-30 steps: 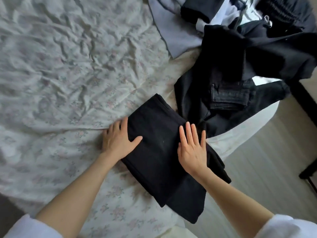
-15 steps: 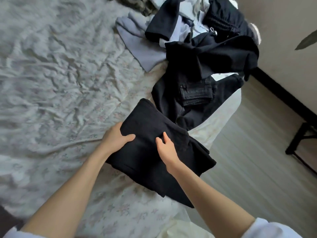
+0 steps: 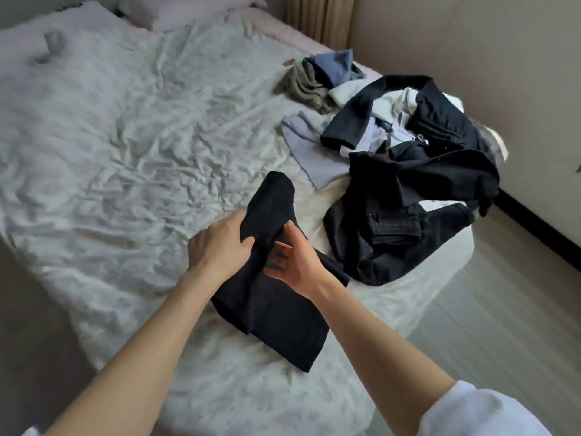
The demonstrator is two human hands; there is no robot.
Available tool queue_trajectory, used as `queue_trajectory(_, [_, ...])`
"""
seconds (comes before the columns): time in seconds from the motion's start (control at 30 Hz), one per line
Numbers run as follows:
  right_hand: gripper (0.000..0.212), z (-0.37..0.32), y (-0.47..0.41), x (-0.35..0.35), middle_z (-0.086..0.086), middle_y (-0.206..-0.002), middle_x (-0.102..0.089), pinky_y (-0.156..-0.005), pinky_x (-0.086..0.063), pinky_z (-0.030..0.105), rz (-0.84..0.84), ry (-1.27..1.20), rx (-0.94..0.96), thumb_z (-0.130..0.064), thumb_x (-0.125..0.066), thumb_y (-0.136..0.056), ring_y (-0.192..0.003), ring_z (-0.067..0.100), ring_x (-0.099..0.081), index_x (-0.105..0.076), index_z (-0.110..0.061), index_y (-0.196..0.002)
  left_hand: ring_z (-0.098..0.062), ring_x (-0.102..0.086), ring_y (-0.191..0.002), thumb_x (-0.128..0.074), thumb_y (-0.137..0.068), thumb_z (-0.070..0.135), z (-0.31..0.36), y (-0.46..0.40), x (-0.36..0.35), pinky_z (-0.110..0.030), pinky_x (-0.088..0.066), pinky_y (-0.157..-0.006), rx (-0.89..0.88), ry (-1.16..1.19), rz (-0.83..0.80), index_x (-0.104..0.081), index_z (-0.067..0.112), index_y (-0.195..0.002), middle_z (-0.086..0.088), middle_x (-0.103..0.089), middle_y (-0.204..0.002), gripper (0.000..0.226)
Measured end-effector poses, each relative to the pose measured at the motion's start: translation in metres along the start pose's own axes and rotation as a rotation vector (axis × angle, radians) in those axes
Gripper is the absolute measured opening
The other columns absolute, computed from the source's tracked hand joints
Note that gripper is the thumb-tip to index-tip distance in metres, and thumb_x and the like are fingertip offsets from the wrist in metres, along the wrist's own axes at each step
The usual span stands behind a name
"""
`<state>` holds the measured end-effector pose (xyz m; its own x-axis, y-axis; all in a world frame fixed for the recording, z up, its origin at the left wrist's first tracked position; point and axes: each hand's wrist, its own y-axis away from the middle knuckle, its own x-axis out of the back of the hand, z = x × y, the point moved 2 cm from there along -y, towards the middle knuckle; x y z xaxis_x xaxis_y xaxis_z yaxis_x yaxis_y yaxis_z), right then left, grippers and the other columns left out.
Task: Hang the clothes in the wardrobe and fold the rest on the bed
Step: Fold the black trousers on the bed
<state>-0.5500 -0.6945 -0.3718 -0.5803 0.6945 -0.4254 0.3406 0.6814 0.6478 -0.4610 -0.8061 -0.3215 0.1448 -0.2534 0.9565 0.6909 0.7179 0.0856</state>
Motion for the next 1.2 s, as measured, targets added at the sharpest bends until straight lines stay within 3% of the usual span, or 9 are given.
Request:
queue_trajectory(0.1, [0.041,0.008,0.000,0.025,0.006,-0.109,-0.062,-0.094,-0.045,0.043,0.024,-0.073,0.000,-0.061,-0.036,-0.093,-0.100,0.026,-0.058,-0.063,-0.034,-0.106,-0.027,-0.059,-0.103,-0.052,-0.090,0.036,0.018,0.022,-0.034,-0.036,-0.043,-0.080,-0.094,0.042,-0.125,-0.045,0.028,-0.125,0.001,-0.060,-0.117,0.036])
queue_trajectory(0.3, [0.063,0.057,0.025,0.115,0.010,-0.128,-0.060,-0.102,-0.043,0.039,0.111,-0.121,-0.009,-0.056,-0.024,-0.097,-0.118,0.024,-0.057,-0.052,-0.013,-0.133,-0.010,-0.051,-0.114,-0.055,-0.090,0.041,0.042,0.074,-0.123,-0.024,-0.038,-0.098,-0.194,0.405,-0.802,-0.056,0.031,-0.124,0.011,-0.053,-0.111,0.035])
queue_trajectory(0.4, [0.048,0.082,0.036,0.153,0.009,-0.128,-0.058,-0.094,-0.048,0.040,0.395,0.048,-0.132,-0.045,-0.036,-0.099,-0.113,0.025,-0.058,-0.045,-0.016,-0.136,-0.010,-0.044,-0.121,-0.051,-0.094,0.034,0.032,0.080,-0.150,-0.020,-0.035,-0.098,-0.150,0.386,-0.666,-0.054,0.027,-0.127,0.009,-0.048,-0.124,0.033])
queue_trajectory(0.5, [0.056,0.102,0.042,0.173,0.010,-0.147,-0.035,-0.107,-0.035,0.044,0.677,0.343,-0.227,-0.024,-0.042,-0.097,-0.129,0.029,-0.042,-0.020,-0.014,-0.148,-0.020,-0.026,-0.137,-0.041,-0.098,0.035,0.018,0.072,-0.166,-0.035,-0.027,-0.111,-0.034,0.129,-0.441,-0.032,0.024,-0.144,-0.001,-0.028,-0.150,0.048])
queue_trajectory(0.6, [0.057,0.090,0.034,0.162,0.009,-0.144,-0.039,-0.110,-0.030,0.047,0.852,0.973,0.218,-0.006,-0.046,-0.088,-0.131,0.025,-0.039,-0.032,-0.010,-0.144,-0.025,-0.007,-0.145,-0.031,-0.100,0.040,0.013,0.062,-0.186,-0.048,-0.009,-0.116,0.118,0.025,-0.395,-0.010,0.023,-0.151,-0.004,-0.006,-0.158,0.058])
queue_trajectory(0.73, [0.054,0.081,-0.013,0.123,0.007,-0.139,-0.050,-0.111,-0.018,0.059,0.444,1.613,0.794,-0.006,-0.056,-0.081,-0.134,0.026,-0.040,-0.049,-0.014,-0.135,-0.026,-0.003,-0.146,-0.029,-0.100,0.040,0.007,0.054,-0.213,-0.054,-0.008,-0.115,0.222,0.010,-0.309,-0.009,0.021,-0.151,-0.004,-0.007,-0.159,0.058])
queue_trajectory(0.93, [0.051,0.096,-0.097,0.137,0.000,-0.155,-0.024,-0.115,-0.004,0.058,-0.085,2.116,0.741,-0.040,-0.032,-0.095,-0.145,0.024,-0.017,-0.033,-0.032,-0.145,-0.036,-0.051,-0.121,-0.037,-0.095,0.038,-0.006,0.075,-0.252,-0.052,-0.041,-0.096,0.288,-0.002,-0.083,-0.046,0.009,-0.138,-0.018,-0.050,-0.137,0.053])
queue_trajectory(1.07, [0.055,0.078,-0.141,0.161,-0.004,-0.158,-0.012,-0.115,0.000,0.053,0.049,2.083,0.579,-0.054,-0.016,-0.094,-0.146,0.023,-0.007,-0.012,-0.041,-0.148,-0.035,-0.055,-0.112,-0.036,-0.092,0.042,-0.023,0.076,-0.276,-0.050,-0.042,-0.092,0.306,-0.065,-0.017,-0.047,0.010,-0.136,-0.017,-0.055,-0.129,0.055])
queue_trajectory(1.2, [0.061,0.058,-0.161,0.172,-0.003,-0.158,-0.015,-0.117,-0.005,0.035,0.135,1.851,0.370,-0.053,-0.016,-0.096,-0.146,0.016,-0.005,-0.015,-0.024,-0.150,-0.036,-0.055,-0.110,-0.034,-0.088,0.048,-0.021,0.077,-0.274,-0.051,-0.040,-0.092,0.426,-0.030,0.002,-0.050,0.010,-0.133,-0.018,-0.058,-0.124,0.061])
